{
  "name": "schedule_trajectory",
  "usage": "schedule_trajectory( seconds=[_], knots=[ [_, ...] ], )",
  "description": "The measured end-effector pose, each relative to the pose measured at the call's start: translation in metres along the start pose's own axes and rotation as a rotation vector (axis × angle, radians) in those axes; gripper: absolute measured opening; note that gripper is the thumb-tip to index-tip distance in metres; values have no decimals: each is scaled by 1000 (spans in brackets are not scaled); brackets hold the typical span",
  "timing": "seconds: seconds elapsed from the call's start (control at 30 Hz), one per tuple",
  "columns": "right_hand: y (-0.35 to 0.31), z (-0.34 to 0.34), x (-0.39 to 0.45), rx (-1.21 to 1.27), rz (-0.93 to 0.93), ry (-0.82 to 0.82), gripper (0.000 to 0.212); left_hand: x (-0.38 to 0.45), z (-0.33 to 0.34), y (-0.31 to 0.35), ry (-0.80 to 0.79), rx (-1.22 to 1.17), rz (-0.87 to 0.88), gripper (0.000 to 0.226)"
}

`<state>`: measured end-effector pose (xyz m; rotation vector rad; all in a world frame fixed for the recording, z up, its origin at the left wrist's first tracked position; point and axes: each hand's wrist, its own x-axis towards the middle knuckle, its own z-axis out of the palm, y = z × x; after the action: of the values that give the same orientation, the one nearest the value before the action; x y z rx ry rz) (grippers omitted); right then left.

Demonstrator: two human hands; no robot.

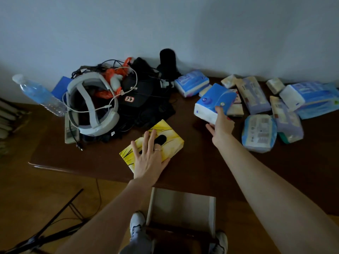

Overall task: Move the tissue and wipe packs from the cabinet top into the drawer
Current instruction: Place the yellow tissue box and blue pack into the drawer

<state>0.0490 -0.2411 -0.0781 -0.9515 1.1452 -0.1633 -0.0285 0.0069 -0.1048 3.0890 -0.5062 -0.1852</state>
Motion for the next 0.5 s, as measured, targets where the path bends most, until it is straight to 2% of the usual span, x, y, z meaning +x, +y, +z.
schedule_trajectory(
  seconds=[0.13,0.23,0.37,0.5],
  knots=[
    [29,-77,-59,82,-5,-205,35,-52,-9,20,102,14,260,51],
    [54,-150,-106,91,-4,-233,35,-97,-18,41,94,-51,463,54],
    [92,-254,-149,81,16,-145,30,-150,-9,60,-51,-63,680,63],
    [152,-341,-160,-146,108,42,25,-182,23,78,-217,-25,800,67]
  ],
)
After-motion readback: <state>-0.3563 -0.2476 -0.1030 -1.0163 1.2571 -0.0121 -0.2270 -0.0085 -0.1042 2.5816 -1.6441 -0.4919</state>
